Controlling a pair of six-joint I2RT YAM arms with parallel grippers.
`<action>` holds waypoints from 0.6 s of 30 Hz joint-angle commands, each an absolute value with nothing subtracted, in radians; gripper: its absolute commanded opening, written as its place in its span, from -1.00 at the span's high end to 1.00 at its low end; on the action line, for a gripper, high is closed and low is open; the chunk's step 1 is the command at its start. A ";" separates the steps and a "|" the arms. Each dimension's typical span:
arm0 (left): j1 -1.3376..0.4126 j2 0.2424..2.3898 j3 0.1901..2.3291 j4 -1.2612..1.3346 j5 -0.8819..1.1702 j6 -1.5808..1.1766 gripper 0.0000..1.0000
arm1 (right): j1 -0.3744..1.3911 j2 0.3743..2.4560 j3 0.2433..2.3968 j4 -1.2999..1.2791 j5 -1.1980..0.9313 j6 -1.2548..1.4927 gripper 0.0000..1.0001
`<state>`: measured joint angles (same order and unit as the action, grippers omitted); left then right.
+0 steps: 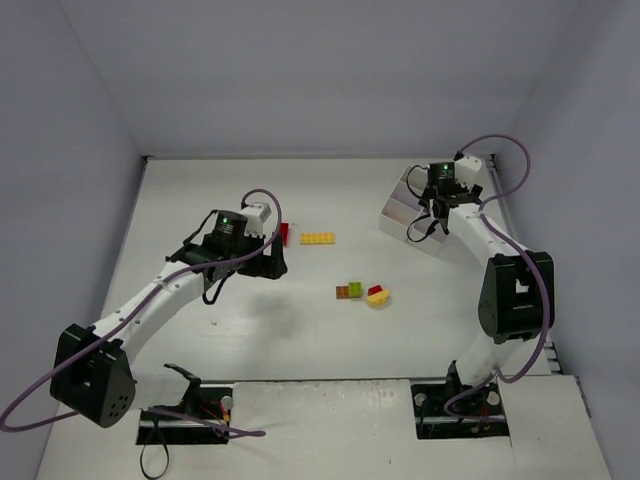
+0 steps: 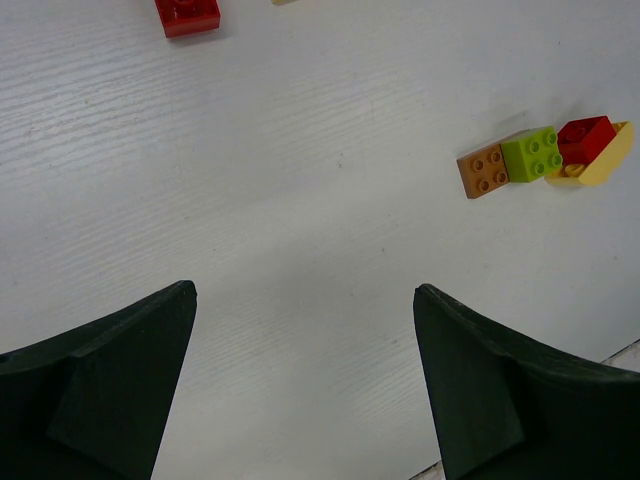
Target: Sort the legos into containers by color
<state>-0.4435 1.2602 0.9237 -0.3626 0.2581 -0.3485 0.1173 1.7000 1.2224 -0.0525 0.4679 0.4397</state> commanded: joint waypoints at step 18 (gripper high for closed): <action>-0.437 1.230 0.954 -0.322 0.253 -0.328 -0.66 | 0.282 1.491 1.175 -0.034 0.049 0.225 -0.36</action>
